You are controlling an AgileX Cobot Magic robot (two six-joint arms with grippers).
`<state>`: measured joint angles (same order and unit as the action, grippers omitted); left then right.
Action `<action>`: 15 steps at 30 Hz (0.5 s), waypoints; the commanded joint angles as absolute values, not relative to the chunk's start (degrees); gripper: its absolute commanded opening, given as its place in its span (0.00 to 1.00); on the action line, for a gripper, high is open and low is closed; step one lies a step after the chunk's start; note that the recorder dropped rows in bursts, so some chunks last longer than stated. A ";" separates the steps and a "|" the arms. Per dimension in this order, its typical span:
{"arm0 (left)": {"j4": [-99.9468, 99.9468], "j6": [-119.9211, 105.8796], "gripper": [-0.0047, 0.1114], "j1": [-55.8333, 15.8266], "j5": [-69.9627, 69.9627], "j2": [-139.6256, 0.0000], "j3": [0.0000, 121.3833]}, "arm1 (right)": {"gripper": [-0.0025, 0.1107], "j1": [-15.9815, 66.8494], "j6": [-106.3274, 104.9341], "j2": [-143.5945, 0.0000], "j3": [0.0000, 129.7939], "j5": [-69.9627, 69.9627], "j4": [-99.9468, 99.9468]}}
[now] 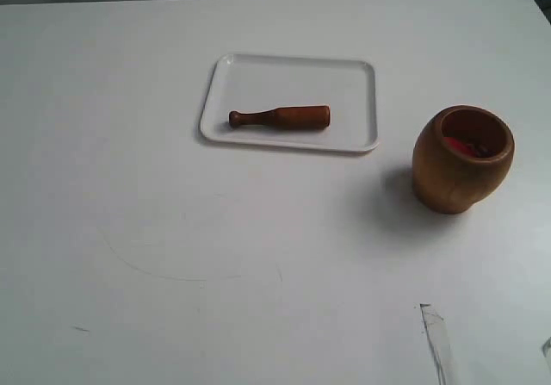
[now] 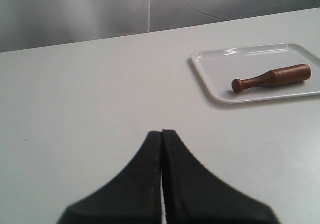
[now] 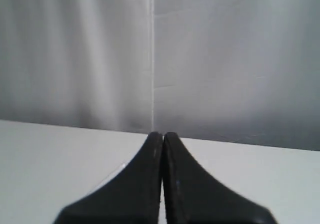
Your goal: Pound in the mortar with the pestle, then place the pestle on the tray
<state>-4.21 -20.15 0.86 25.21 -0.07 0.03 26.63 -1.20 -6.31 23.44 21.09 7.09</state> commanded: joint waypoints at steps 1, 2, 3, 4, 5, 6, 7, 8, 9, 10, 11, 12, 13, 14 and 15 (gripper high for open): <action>-3.79 -19.68 0.04 0.42 25.03 0.00 0.00 | 0.02 20.65 -2.12 -4.31 22.14 20.13 8.59; -3.79 -19.68 0.04 0.42 25.03 0.00 0.00 | 0.02 19.25 -2.12 -4.07 21.33 19.58 9.20; -3.79 -19.68 0.04 0.42 25.03 0.00 0.00 | 0.02 17.90 -2.27 -3.81 20.23 18.59 9.66; -3.79 -19.68 0.04 0.42 25.03 0.00 0.00 | 0.02 16.58 -2.48 -3.65 18.87 17.36 9.93; -3.79 -19.68 0.04 0.42 25.03 0.00 0.00 | 0.02 15.60 -2.48 -3.50 17.60 16.13 10.27; -3.79 -19.68 0.04 0.42 25.03 0.00 0.00 | 0.02 14.21 -2.48 -3.20 15.48 13.83 10.92; -3.79 -19.68 0.04 0.42 25.03 0.00 0.00 | 0.02 13.44 -2.48 -2.93 13.93 12.09 11.19; -3.79 -19.68 0.04 0.42 25.03 0.00 0.00 | 0.02 12.76 -2.48 -2.65 12.32 10.28 11.63; -3.79 -19.68 0.04 0.42 25.03 0.00 0.00 | 0.02 11.86 -2.59 -2.09 9.97 7.98 12.67; -3.79 -19.68 0.04 0.42 25.03 0.00 0.00 | 0.02 11.39 -2.59 -1.67 8.50 6.65 12.78; -3.79 -19.68 0.04 0.42 25.03 0.00 0.00 | 0.02 10.89 -2.59 -1.09 7.05 5.17 12.78; -3.79 -19.68 0.04 0.42 25.03 0.00 0.00 | 0.02 10.33 -2.59 -0.32 5.06 4.13 12.78; -3.79 -19.68 0.04 0.42 25.03 0.00 0.00 | 0.02 9.61 -2.69 0.00 3.81 3.19 12.78; -3.79 -19.68 0.04 0.42 25.03 0.00 0.00 | 0.02 8.84 -2.74 0.00 2.31 2.28 12.78; -3.79 -19.68 0.04 0.42 25.03 0.00 0.00 | 0.02 7.90 -2.74 0.00 0.87 1.14 12.78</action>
